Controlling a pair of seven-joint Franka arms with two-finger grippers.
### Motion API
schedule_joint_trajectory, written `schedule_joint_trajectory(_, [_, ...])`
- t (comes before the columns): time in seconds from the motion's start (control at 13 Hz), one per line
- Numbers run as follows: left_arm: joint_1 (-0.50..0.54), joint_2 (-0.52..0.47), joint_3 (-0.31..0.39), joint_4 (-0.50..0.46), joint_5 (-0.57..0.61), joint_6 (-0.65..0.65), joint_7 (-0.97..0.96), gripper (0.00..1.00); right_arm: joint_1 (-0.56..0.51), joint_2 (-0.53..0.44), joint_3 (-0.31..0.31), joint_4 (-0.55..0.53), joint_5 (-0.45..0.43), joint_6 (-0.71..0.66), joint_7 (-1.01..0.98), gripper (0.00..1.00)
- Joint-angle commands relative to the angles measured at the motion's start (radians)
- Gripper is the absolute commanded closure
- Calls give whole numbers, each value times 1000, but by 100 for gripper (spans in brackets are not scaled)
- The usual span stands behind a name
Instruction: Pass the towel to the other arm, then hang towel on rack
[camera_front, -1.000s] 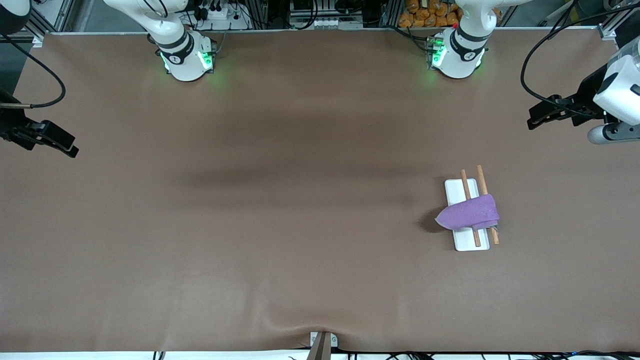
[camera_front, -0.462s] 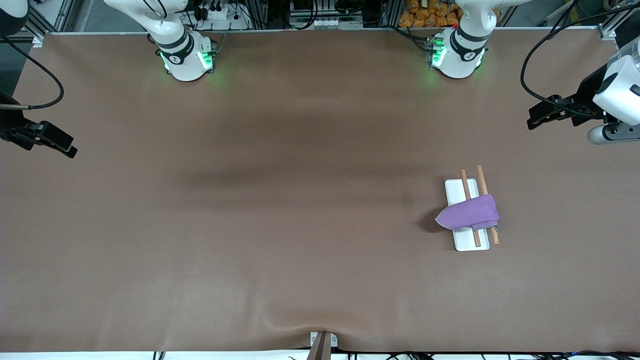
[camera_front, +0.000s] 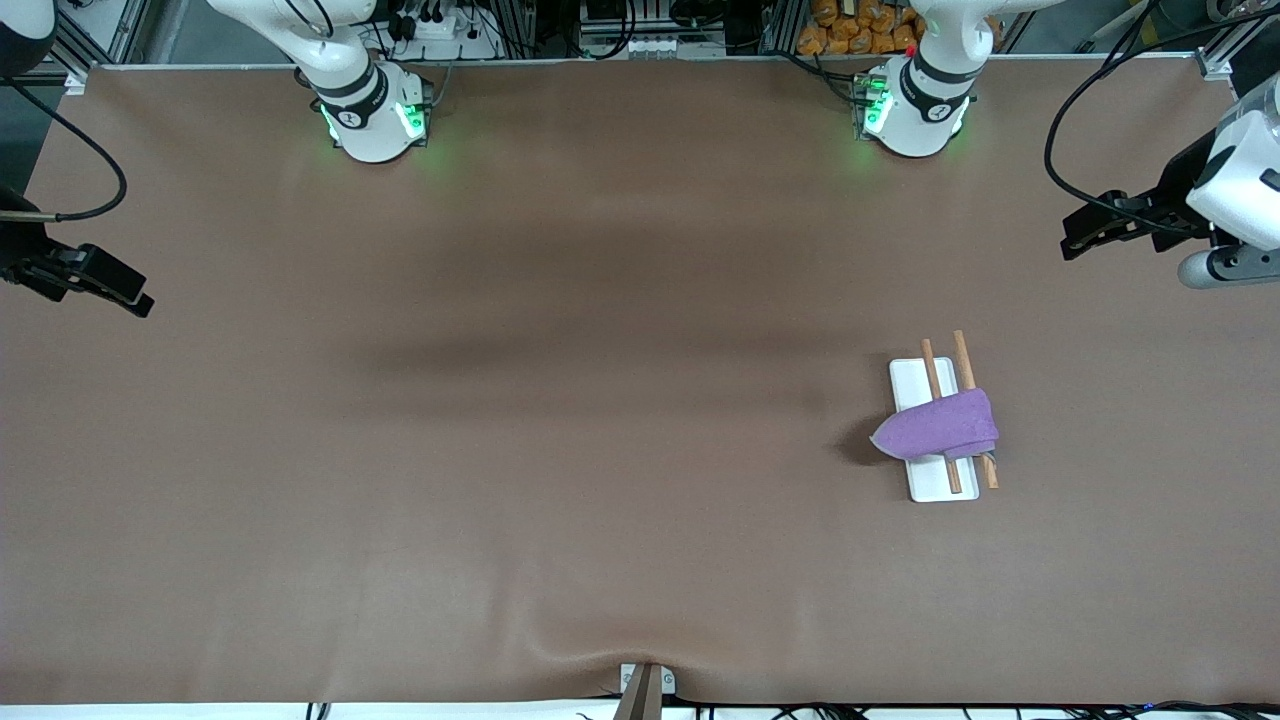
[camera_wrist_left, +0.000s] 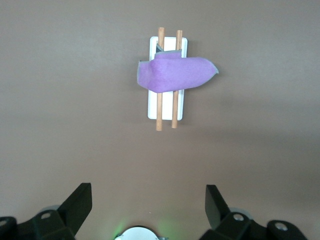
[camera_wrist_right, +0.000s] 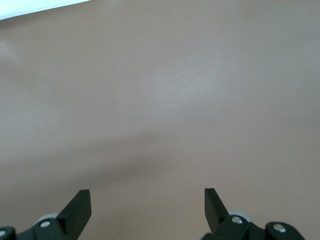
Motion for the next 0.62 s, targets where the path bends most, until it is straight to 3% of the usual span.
schedule_joint_trajectory(0.0, [-2, -40, 7, -31, 29, 9, 66, 0, -12, 7, 8, 17, 10, -12, 8, 0])
schedule_joint_trajectory(0.54, [-4, -93, 73, -123, -39, 81, 120, 0, -12, 7, 8, 17, 10, -12, 8, 0])
